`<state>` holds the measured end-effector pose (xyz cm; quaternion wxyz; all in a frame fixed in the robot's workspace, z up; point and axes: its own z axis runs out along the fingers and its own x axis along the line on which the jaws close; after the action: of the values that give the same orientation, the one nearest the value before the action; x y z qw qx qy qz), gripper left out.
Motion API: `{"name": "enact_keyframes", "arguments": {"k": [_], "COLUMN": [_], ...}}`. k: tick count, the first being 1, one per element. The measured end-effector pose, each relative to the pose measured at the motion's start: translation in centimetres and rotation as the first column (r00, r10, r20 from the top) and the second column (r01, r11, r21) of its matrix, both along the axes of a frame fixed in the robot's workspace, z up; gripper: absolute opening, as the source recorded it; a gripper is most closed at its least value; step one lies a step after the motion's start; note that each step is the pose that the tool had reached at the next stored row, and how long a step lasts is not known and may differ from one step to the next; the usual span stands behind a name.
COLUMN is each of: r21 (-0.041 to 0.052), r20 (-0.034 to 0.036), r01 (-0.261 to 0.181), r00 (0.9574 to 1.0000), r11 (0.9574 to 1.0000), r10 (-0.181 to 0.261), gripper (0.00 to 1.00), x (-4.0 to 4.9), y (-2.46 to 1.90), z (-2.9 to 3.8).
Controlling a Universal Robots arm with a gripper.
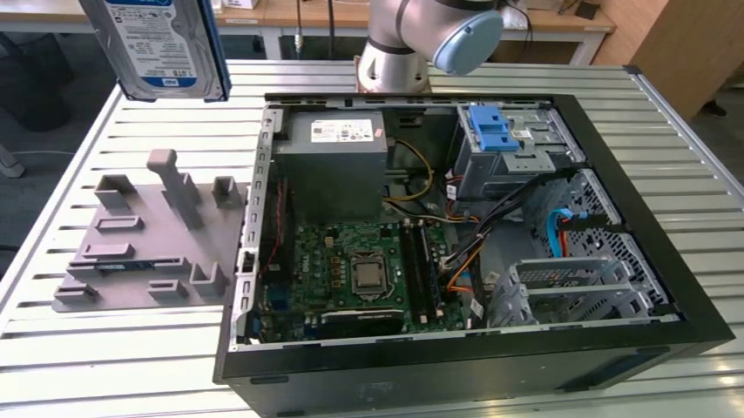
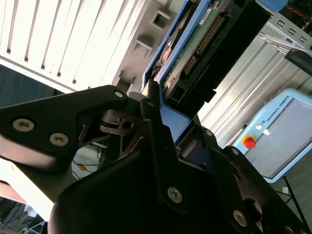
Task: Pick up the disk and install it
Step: 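Pick up the disk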
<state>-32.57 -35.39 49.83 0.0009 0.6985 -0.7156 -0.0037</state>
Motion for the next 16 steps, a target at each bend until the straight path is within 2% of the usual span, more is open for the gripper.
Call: {"name": "enact_keyframes", "arguments": {"k": [5, 16], "r21": [-0.0001, -0.0001], "r20": [-0.0001, -0.0001], "r01": [0.000, 0.000], "r00": [1.0000, 1.0000], "r11": [1.0000, 1.0000], "r10": [0.000, 0.000], "gripper": [0.36, 0.36], "x": [-0.10, 0.84], "y": [0.00, 0.00], "z": [0.00, 0.01]}}
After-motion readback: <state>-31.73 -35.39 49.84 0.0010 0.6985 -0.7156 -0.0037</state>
